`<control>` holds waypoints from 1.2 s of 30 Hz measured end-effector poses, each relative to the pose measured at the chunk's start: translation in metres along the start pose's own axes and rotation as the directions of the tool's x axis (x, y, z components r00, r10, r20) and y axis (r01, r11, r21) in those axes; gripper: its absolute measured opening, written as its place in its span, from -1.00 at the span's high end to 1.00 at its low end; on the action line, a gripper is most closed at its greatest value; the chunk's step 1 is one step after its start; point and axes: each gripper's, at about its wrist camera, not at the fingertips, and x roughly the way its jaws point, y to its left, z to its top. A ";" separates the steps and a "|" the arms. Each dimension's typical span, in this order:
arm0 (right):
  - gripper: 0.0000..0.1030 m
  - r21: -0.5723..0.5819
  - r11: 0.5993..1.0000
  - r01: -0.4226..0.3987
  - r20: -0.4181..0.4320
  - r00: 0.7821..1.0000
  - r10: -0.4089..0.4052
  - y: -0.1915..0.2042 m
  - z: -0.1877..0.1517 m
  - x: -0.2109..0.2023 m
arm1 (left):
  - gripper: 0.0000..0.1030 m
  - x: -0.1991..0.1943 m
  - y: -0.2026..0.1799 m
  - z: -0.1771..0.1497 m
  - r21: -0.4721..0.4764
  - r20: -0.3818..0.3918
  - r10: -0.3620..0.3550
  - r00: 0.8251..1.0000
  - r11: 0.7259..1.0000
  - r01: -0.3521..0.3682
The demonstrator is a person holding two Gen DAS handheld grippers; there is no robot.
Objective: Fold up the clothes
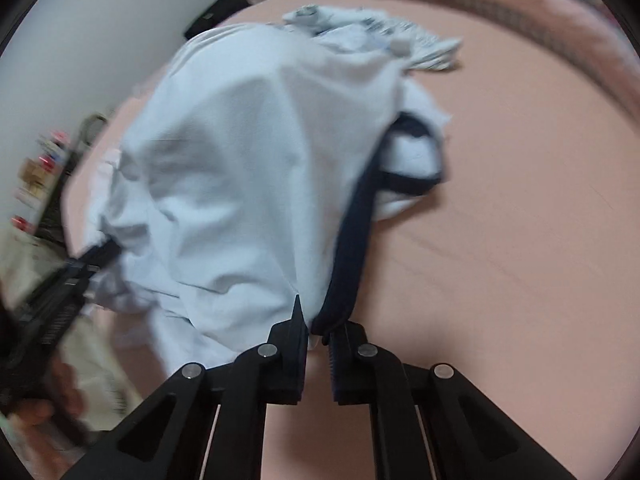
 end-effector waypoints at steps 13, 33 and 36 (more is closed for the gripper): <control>0.90 0.040 0.996 0.084 0.128 0.988 -0.089 -0.062 -0.055 -0.103 | 0.86 -0.067 -0.100 -0.020 0.198 -0.024 -0.186 0.982 0.962 0.187; 0.94 0.376 0.923 0.082 0.228 0.957 -0.178 -0.264 -0.257 -0.284 | 0.88 -0.131 -0.343 -0.150 0.398 -0.339 -0.454 0.824 0.725 0.563; 0.94 0.384 0.921 0.070 0.236 0.957 -0.171 -0.284 -0.289 -0.313 | 0.87 -0.137 -0.373 -0.171 0.374 -0.399 -0.495 0.772 0.681 0.630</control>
